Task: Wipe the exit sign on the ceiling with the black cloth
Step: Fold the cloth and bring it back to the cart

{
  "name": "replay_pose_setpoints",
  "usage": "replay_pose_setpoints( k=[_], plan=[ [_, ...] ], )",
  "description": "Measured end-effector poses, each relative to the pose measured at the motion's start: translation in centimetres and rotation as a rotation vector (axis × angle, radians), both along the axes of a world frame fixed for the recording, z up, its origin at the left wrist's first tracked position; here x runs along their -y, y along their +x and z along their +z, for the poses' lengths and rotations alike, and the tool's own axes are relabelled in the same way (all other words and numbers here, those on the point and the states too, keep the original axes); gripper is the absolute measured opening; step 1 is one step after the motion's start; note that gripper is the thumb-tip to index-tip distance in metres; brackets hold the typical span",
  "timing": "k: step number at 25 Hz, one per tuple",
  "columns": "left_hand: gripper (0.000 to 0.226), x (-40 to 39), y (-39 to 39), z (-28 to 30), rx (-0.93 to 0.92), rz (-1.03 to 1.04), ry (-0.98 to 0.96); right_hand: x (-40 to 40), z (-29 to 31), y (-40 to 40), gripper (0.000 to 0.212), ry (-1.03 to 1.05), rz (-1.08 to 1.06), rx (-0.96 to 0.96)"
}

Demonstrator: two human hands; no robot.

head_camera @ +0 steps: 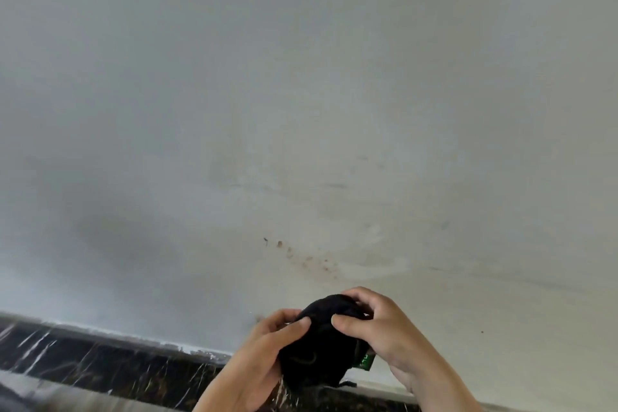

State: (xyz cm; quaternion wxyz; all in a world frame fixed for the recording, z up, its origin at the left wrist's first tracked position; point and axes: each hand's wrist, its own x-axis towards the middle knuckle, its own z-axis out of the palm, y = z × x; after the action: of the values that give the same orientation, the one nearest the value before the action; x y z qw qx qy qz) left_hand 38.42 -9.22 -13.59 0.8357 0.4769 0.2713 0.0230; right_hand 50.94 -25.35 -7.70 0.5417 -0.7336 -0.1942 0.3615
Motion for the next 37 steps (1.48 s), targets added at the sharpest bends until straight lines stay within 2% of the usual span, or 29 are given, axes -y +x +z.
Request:
replay_pose_setpoints(
  k=[4,9,12,14,16,20,22,27,32,37],
  plan=[
    [0.041,1.3,-1.9,7.9,-0.013,0.038,-0.135,0.1,9.4,-1.3,0.017,0.176,-0.022,-0.185],
    [0.076,2.3,-3.8,11.0,-0.171,0.124,-0.198,-1.9,14.3,-2.4,0.027,0.346,0.053,-0.334],
    [0.079,1.3,-5.8,10.6,0.008,0.201,-0.449,-3.3,14.7,-3.1,0.030,0.393,0.107,-0.364],
    [0.076,0.3,-7.2,10.7,0.101,0.271,-0.532,-4.5,14.7,-3.7,0.025,0.370,0.132,-0.322],
    [0.070,-1.0,-8.6,11.3,0.113,0.347,-0.473,-6.0,14.5,-4.5,0.019,0.307,0.163,-0.223],
    [0.049,-4.1,-12.8,12.1,0.079,0.465,-0.226,-10.3,13.6,-7.3,0.017,0.172,0.295,-0.061],
    [0.045,-5.5,-15.7,12.1,0.069,0.542,-0.120,-13.3,13.0,-9.6,0.014,0.162,0.358,-0.065],
    [0.025,-8.1,-23.6,11.7,-0.074,0.926,0.100,-20.7,10.5,-16.4,0.015,0.182,0.432,-0.141],
    [0.014,-10.3,-29.9,10.1,-0.210,1.184,0.155,-26.8,7.3,-23.4,0.017,0.175,0.494,-0.176],
    [0.020,-12.3,-32.4,7.7,-0.299,1.302,0.105,-30.8,3.9,-27.0,0.017,0.133,0.495,-0.128]
  ],
)
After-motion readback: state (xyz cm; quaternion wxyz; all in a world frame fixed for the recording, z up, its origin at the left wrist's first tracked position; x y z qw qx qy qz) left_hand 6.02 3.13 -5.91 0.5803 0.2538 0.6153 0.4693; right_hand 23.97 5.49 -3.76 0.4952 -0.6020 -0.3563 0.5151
